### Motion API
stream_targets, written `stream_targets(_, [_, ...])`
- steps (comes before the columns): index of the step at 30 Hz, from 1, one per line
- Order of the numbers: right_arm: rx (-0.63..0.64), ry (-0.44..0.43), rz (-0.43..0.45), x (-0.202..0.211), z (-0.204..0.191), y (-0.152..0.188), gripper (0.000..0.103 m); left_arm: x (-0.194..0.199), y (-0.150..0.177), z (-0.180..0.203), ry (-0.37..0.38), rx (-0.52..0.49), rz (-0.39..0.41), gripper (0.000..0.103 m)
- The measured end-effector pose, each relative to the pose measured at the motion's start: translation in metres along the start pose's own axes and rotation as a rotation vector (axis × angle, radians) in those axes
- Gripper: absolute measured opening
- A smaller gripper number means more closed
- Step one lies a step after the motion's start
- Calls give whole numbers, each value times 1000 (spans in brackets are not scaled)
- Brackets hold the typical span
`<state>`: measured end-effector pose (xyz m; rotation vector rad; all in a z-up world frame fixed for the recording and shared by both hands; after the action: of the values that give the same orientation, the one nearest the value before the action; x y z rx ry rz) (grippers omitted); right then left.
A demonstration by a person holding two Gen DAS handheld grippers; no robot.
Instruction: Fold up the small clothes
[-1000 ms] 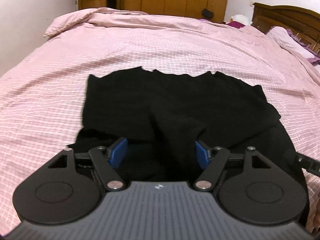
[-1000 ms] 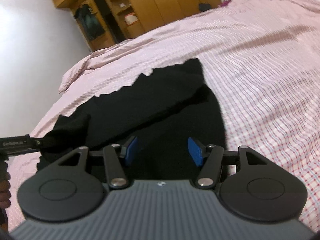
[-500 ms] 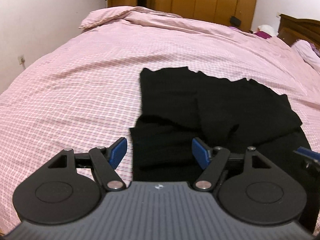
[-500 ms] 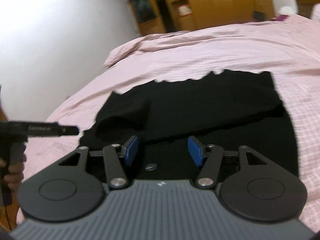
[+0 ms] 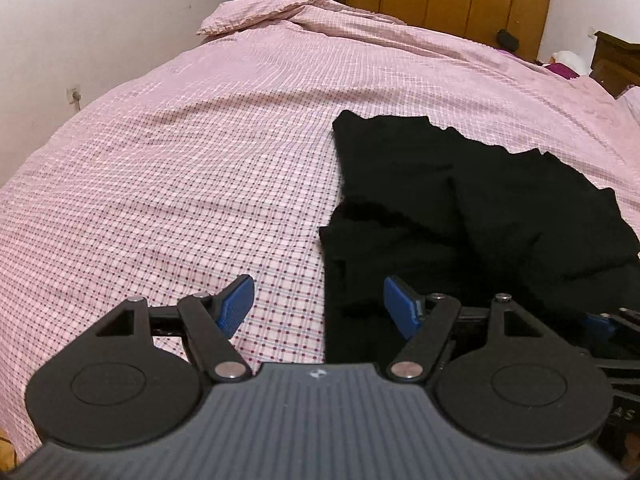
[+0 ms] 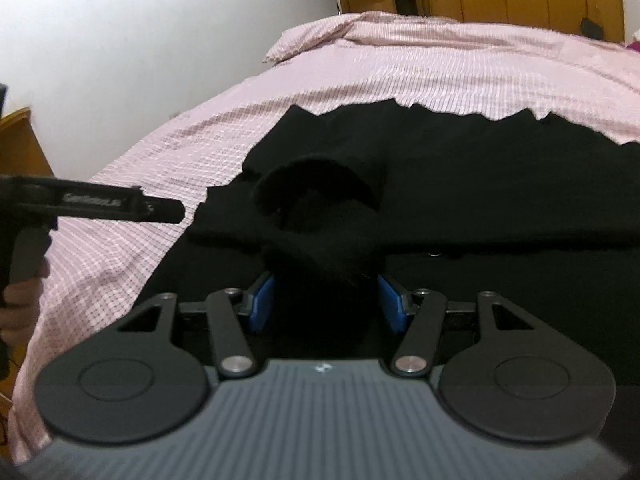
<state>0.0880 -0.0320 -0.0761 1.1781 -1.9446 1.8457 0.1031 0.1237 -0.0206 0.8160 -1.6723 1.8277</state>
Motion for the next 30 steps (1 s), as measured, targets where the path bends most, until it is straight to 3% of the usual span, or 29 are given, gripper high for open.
stream_targets(1, [-12,-21,-3,-2,1,-1,43,-1,0,0,2,3,-2,76])
stream_targets(2, [-32,-40,0,-2,1,-1,16,-2,1,-1,2,4,-4,76])
stream_targets(3, [-54,-48,2,-2,2,-2,11,-3,1,-1,1,4,-5,76])
stream_targets(11, [-298,-64,200,45,37,-14,11,-14,3,4,3,0,-13,76])
stream_targets(15, [-382,10,251,61,66,-12,13,-22,2,9,-2,-12,-16,76])
stream_targets(19, [-458,132,219,64,94,0,14,-29,1,11,-11,-17,-24,76])
stream_targets(22, [-424,194,194,69,102,8,14,-31,2,11,-14,-15,-32,76])
stream_targets(26, [-249,256,194,81,91,12,15,-33,1,11,-18,-11,-34,76])
stream_targets(27, [-221,261,188,83,90,12,17,-33,1,11,-18,-10,-35,76])
stream_targets(28, [-201,260,185,85,88,12,26,-33,1,11,-17,-10,-35,76])
stream_targets(29, [-184,247,182,87,86,13,42,-33,1,11,-17,-12,-34,76])
stream_targets(30, [-163,232,178,88,83,14,49,-33,1,11,-19,-15,-34,76])
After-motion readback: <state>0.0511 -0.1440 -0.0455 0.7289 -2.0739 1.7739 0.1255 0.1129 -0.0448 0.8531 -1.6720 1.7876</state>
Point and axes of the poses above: each gripper's, at about its wrist camera, not at the fingertips, and x roughly against the way its jaws point, z to its right, y to its underside, the point moved 4 cm from there along -x, roughly the way its jaws point, and after that the axes turned 4 degrees about -z, right-handed, at the moved point
